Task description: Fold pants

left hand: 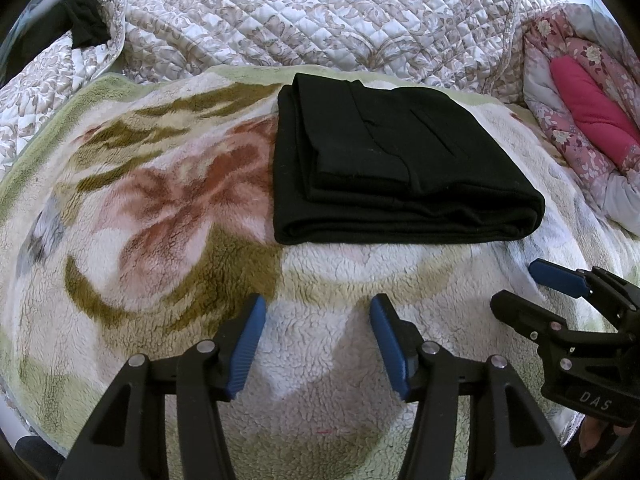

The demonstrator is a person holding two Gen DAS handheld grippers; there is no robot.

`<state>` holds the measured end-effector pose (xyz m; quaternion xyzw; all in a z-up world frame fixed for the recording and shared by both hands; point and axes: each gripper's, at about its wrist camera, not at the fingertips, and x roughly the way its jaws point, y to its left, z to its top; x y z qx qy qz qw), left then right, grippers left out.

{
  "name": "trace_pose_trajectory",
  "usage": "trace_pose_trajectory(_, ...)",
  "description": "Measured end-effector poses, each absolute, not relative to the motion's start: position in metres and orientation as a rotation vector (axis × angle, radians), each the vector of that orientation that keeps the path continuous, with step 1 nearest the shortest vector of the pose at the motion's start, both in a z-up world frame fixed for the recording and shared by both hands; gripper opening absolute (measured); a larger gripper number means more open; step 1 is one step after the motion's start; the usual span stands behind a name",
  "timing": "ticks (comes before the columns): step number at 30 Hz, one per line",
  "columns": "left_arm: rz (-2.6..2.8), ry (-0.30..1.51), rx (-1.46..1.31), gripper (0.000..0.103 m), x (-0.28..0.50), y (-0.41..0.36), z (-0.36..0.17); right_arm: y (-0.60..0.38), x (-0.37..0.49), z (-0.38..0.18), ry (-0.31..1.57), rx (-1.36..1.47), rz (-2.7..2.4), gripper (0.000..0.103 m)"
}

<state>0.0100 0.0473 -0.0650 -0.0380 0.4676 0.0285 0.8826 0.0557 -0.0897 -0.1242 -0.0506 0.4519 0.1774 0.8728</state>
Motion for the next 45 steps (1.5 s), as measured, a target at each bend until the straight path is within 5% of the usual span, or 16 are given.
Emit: trace_pose_trajectory(45,0.059,0.978,-0.076,0.059,0.012,0.0463,-0.0647,-0.0891,0.0575,-0.1253,0.935,-0.159,0.421,0.068)
